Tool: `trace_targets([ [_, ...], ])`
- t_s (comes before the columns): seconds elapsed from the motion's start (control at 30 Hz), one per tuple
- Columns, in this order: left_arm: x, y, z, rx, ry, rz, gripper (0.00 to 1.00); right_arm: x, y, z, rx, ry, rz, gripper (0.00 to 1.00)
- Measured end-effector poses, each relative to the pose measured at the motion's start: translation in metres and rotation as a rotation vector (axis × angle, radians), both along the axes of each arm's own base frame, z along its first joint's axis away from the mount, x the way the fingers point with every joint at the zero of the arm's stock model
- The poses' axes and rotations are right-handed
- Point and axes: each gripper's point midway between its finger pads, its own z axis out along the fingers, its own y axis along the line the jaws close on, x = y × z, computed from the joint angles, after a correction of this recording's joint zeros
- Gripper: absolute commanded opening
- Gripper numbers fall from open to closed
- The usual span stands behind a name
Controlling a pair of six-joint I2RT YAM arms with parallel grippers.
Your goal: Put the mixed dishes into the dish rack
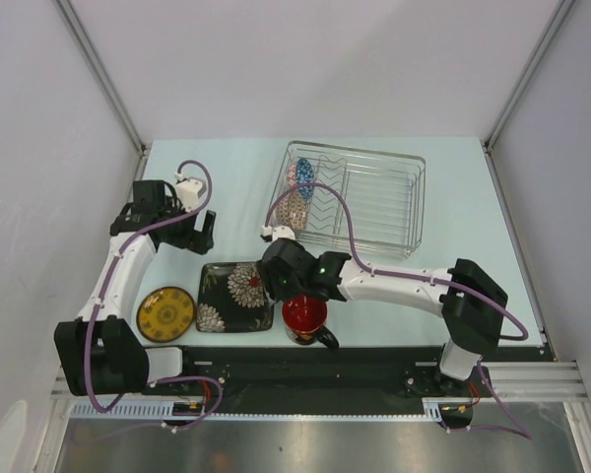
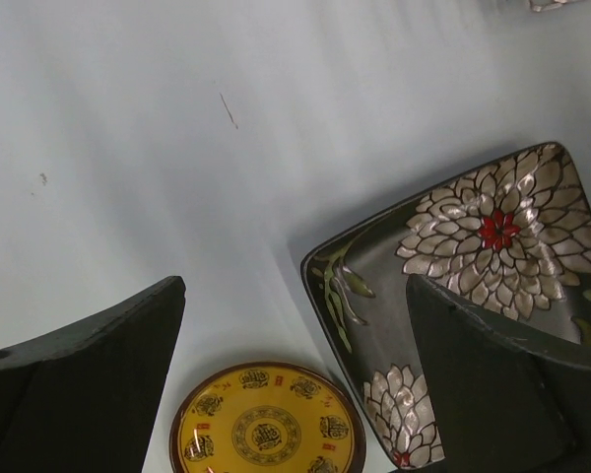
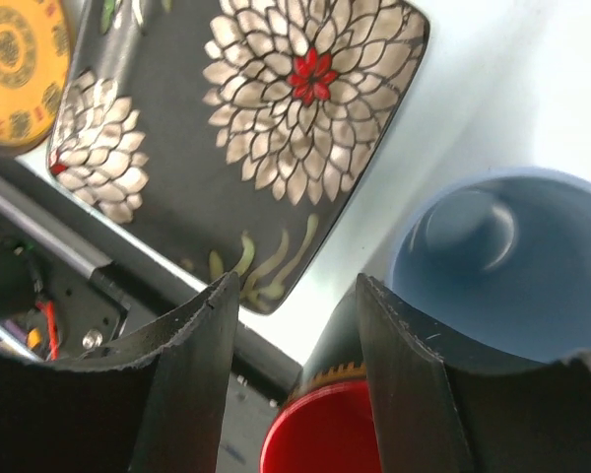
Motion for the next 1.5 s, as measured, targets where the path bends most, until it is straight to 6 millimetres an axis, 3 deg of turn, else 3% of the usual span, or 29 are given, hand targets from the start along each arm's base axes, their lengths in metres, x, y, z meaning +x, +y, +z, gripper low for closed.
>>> trace_targets([
  [0.13,-0.009,0.000,-0.015,0.010,0.037,-0.015,1.00,0.004,0.004,-0.006,-0.015,-0.007,-0.006,0.55],
  [0.3,-0.011,0.001,-0.018,0.018,0.042,-0.028,1.00,0.009,-0.002,-0.001,-0.063,-0.057,0.011,0.55],
  [0.37,-0.011,0.001,-0.018,0.017,0.041,-0.029,1.00,0.012,-0.006,0.011,-0.076,-0.096,0.021,0.56],
  [0.5,-0.011,-0.001,-0.018,0.009,0.041,-0.034,1.00,0.006,-0.017,0.056,-0.055,-0.189,0.056,0.56],
  [0.57,-0.011,-0.001,-0.018,0.007,0.041,-0.034,1.00,-0.006,-0.022,0.085,-0.026,-0.237,0.084,0.56],
  [0.7,-0.011,-0.003,-0.017,-0.003,0.039,-0.041,1.00,-0.036,-0.022,0.109,-0.012,-0.284,0.150,0.56],
  [0.83,-0.009,-0.004,-0.014,-0.004,0.031,-0.042,1.00,-0.070,-0.022,0.092,-0.085,-0.271,0.240,0.54],
  [0.93,-0.007,-0.004,-0.009,-0.005,0.020,-0.042,1.00,-0.084,-0.023,0.074,-0.145,-0.251,0.280,0.54],
  [1.1,-0.005,-0.006,-0.002,-0.020,0.006,-0.044,1.00,-0.084,-0.034,0.044,-0.238,-0.227,0.288,0.54],
  [1.5,-0.002,-0.009,0.014,-0.036,-0.023,-0.048,1.00,-0.075,-0.044,0.005,-0.327,-0.194,0.283,0.52],
])
